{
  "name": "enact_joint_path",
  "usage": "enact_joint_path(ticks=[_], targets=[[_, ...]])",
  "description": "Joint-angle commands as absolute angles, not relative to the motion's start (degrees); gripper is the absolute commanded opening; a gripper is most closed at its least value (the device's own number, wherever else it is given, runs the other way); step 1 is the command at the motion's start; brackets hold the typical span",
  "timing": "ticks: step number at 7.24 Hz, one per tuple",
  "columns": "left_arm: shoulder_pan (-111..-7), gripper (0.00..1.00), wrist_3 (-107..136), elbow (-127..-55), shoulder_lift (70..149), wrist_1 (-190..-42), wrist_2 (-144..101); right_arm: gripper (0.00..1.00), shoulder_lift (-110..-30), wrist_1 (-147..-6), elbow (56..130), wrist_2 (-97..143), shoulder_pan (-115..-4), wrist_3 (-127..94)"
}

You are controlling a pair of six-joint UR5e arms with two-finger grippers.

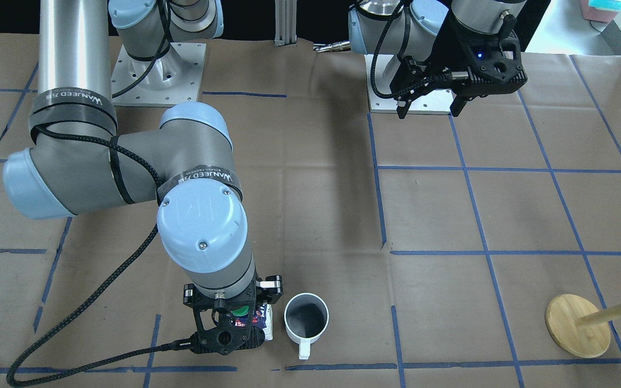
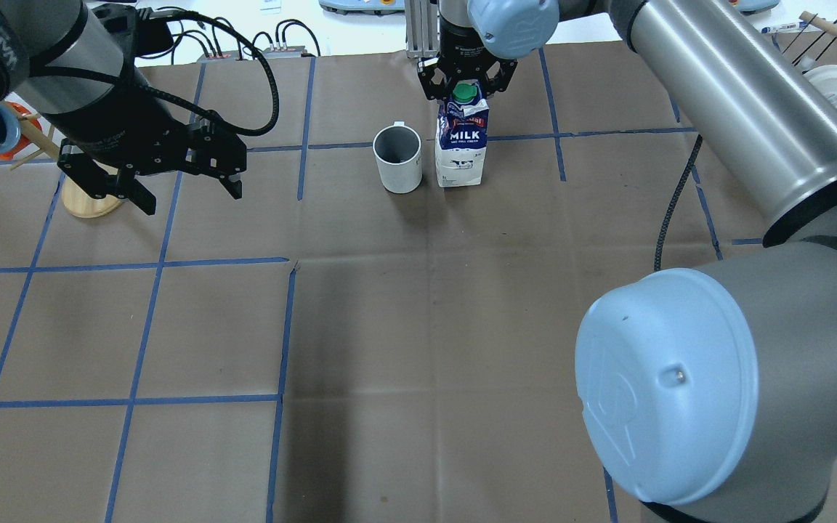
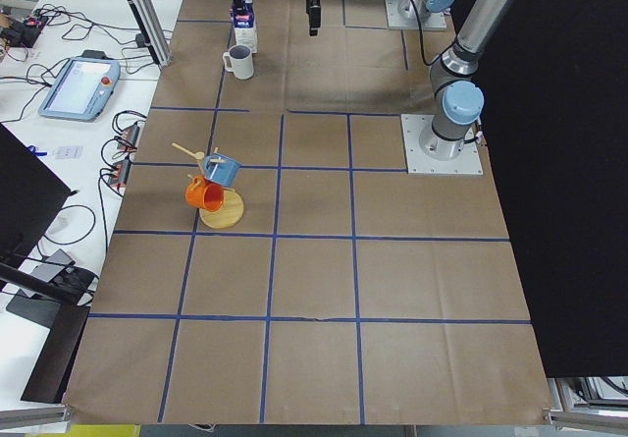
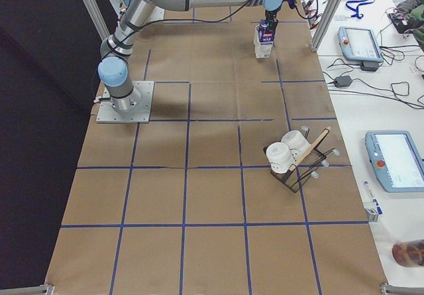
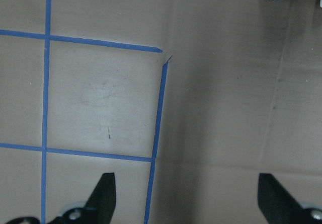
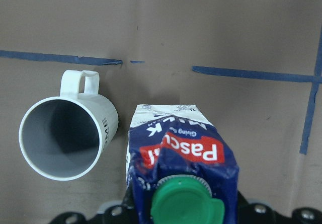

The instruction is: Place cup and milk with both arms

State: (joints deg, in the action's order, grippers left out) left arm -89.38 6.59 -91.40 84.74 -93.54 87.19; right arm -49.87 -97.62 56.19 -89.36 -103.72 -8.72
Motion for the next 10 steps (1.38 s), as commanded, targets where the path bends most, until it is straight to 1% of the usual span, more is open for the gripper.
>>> enact_joint_path(ticks=[1, 2, 3, 4, 5, 6, 8, 10], targets=[[-89.4, 1.00, 6.6, -91.4, 84.7, -93.5, 87.2, 0.57, -48.3, -98.7, 55.8, -88.7, -103.8, -12.0], [-89.4, 1.00, 6.6, -91.4, 84.7, -93.5, 87.2, 0.57, -47.6, -99.6, 55.8, -88.6, -103.8, -12.9], [-89.4, 1.00, 6.6, -91.4, 84.7, -93.5, 87.2, 0.66, -48.0, -99.6, 55.8, -88.5, -103.8, -12.9], [-89.4, 1.00, 6.6, -91.4, 84.7, -93.5, 87.2, 1.00, -48.0, -99.6, 55.7, -88.5, -104.3, -13.0], [-89.4, 1.00, 6.6, -91.4, 84.7, -93.5, 87.2, 1.00, -48.2, -99.1, 55.5, -88.6, -104.8, -13.0], [-89.4, 1.00, 6.6, -91.4, 84.7, -93.5, 87.2, 1.00, -48.5, -97.3, 53.9, -88.6, -104.7, -13.0], [-89.4, 1.00, 6.6, -91.4, 84.7, -93.5, 87.2, 1.00, -50.3, -87.9, 49.2, -88.8, -104.1, -11.9], [-89.4, 1.00, 6.6, -91.4, 84.7, -93.5, 87.2, 1.00, -56.1, -81.3, 50.4, -89.6, -102.3, -5.6]])
